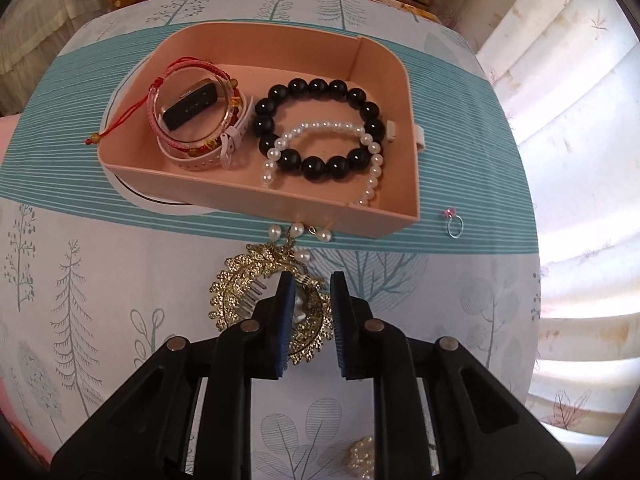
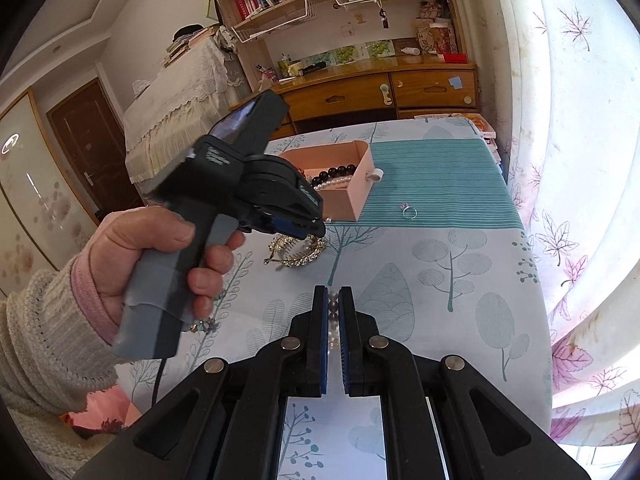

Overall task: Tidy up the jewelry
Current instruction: 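Close the left tool on the gold leaf hair comb, then carry the comb and the necklace to the pink box and lower them inside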

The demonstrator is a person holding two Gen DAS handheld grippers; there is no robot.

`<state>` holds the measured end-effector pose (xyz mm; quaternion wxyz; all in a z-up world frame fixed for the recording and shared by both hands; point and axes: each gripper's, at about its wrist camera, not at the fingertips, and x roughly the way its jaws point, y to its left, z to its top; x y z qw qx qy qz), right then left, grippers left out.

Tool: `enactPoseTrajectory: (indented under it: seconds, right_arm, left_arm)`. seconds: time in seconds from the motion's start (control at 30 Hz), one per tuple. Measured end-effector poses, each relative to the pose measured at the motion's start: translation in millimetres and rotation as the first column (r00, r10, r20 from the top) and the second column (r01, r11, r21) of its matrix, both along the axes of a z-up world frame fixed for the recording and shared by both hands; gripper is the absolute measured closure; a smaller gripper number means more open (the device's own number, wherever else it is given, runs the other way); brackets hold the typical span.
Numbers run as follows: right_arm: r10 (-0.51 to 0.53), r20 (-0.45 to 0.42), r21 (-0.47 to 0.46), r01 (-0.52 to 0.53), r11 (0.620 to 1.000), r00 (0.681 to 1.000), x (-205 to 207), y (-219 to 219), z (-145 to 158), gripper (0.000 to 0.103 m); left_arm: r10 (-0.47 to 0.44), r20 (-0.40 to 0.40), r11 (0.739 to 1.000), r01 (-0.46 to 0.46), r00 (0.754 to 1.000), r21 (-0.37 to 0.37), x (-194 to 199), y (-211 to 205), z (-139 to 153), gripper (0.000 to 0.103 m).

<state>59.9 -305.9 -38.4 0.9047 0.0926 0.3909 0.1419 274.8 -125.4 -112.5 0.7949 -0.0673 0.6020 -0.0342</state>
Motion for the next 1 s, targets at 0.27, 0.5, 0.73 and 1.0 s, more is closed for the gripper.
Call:
enactPoseTrajectory:
  seconds: [0.27,0.5,0.73,1.0]
  right_arm:
    - [-0.003,-0.005,0.015,0.003,1.0,1.0,-1,-8,-6,0.098]
    - [-0.017,-0.011,0.035,0.018,0.999,1.0,-2,-18,-10,0.098]
    - [-0.002,0.008,0.035,0.002,0.999,1.0,-2,-16,-6,0.098]
    - [0.017,0.055,0.055,-0.02,0.998,0.998,9,-10,23,0.098]
  left_arm:
    - [0.066,-0.01,0.995,-0.065,0.998,0.074,8,0,-7,0.088]
    - [0.002,0.031,0.999,-0.003,1.0,0.049,2,2,0,0.096]
    - [-0.095,0.106,0.994,0.09,0.99,0.055,-23,15,28,0.098]
    - [-0.138,0.169,0.99,0.134,0.976,0.033,-41,41,72,0.098]
